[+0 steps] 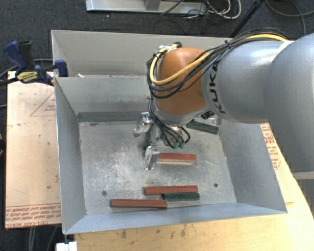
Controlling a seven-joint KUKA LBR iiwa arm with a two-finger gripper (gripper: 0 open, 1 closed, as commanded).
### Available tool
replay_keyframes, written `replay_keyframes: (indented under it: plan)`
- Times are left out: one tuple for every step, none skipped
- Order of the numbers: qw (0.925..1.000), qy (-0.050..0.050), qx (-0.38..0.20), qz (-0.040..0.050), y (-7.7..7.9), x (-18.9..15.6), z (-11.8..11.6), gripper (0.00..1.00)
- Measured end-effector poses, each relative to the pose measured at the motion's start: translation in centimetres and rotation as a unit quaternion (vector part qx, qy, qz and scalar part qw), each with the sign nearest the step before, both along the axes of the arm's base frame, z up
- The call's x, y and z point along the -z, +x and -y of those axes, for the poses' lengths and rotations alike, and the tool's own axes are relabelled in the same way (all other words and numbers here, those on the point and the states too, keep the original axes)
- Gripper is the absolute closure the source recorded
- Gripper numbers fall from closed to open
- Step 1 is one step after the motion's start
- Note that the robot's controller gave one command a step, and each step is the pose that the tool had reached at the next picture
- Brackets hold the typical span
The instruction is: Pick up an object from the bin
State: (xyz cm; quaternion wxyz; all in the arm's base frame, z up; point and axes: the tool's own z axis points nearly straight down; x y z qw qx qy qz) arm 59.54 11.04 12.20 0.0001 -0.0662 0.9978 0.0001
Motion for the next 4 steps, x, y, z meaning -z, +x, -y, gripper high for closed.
replay_keyframes:
  plan:
    - [0.9996, 0.0, -0.029, -0.0004, 0.5, 3.7, 0.2, 0.0]
    - [0.9915, 0.002, -0.13, 0.0075, 1.3, 4.2, 5.7, 1.0]
    - [0.9915, 0.002, -0.13, 0.0075, 1.3, 4.3, 5.7, 1.0]
    - [0.9944, 0.0, -0.105, 0.0003, 0.8, -14.9, 5.1, 1.0]
